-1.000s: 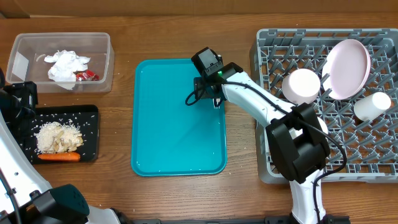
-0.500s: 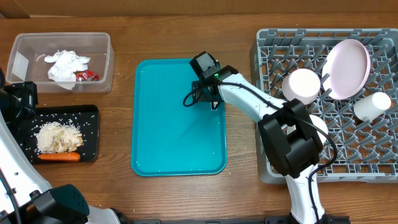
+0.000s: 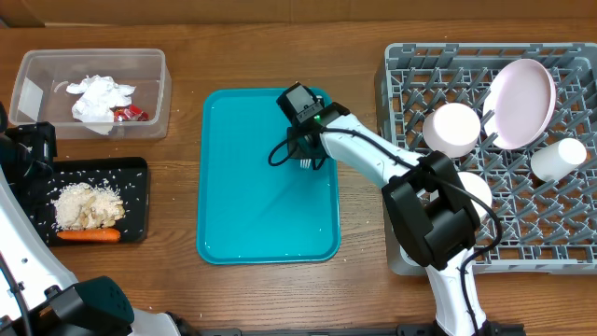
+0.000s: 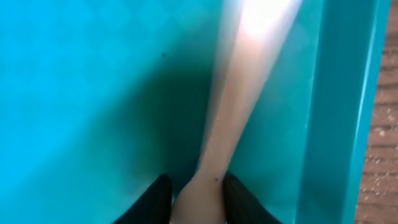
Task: Sort waste into correct bins and load items into the dishwasher rack
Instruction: 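Grasp the white fork handle with the right gripper, then carry the fork right toward the dish rack, then lower the fork into the rack's left edge with the right gripper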
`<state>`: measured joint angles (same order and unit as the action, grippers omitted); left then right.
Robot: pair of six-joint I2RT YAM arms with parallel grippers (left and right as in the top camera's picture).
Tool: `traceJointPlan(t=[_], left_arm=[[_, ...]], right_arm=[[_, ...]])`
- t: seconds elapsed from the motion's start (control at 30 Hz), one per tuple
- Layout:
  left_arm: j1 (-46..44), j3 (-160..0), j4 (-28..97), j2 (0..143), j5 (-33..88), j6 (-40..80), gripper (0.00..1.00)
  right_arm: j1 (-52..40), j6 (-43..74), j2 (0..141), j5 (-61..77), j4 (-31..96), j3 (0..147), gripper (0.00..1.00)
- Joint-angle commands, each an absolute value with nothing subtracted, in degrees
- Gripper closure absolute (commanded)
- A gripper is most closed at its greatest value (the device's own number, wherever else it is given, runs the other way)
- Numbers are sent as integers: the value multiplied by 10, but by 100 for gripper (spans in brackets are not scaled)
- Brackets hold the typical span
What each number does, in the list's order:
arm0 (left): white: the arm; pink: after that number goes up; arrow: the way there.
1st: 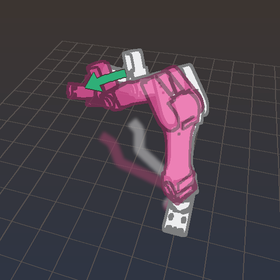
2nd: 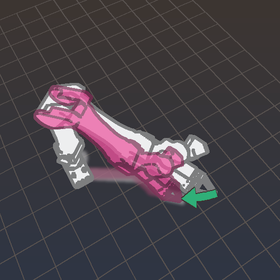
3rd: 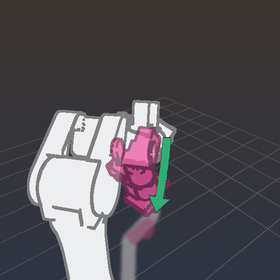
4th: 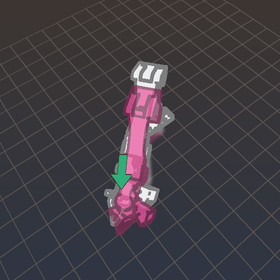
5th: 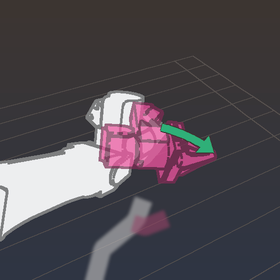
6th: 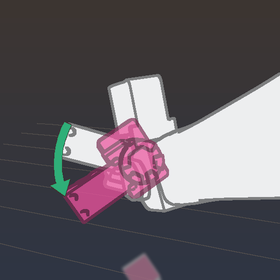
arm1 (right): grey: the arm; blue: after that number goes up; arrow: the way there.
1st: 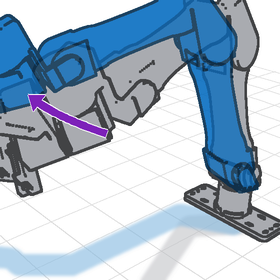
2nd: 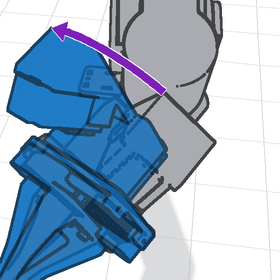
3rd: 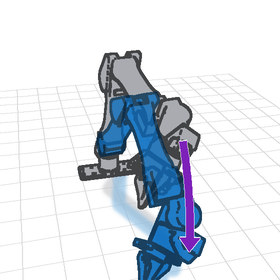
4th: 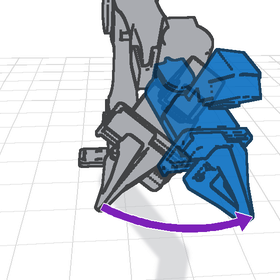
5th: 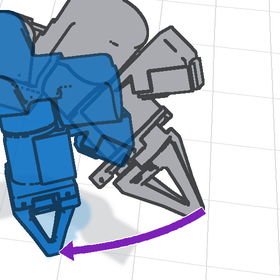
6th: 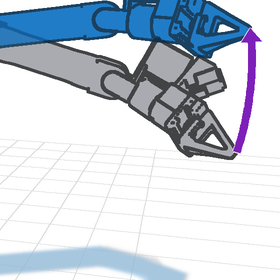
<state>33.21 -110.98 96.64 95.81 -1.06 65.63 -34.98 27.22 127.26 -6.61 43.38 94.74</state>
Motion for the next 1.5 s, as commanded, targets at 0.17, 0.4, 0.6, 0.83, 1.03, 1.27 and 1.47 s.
traceJointPlan(t=[0.17, 0.4, 0.6, 0.83, 1.03, 1.27, 1.47], left_arm=[[333, -1111, 968, 957, -15, 649, 0], [333, -1111, 968, 957, -15, 649, 0], [333, -1111, 968, 957, -15, 649, 0], [333, -1111, 968, 957, -15, 649, 0], [333, -1111, 968, 957, -15, 649, 0], [333, -1111, 968, 957, -15, 649, 0], [333, -1111, 968, 957, -15, 649, 0]], right_arm=[[-353, 303, 1279, -18, 477, 966, 92], [-352, 300, 1242, 1, 562, 1045, 96], [-324, 298, 1175, -67, 665, 1128, 96], [-199, 248, 1106, -156, 749, 1133, 96], [-99, 67, 1108, 20, 718, 1104, 96], [-67, 68, 1112, 39, 641, 1011, 82], [-67, 91, 1110, 40, 618, 984, 7]])
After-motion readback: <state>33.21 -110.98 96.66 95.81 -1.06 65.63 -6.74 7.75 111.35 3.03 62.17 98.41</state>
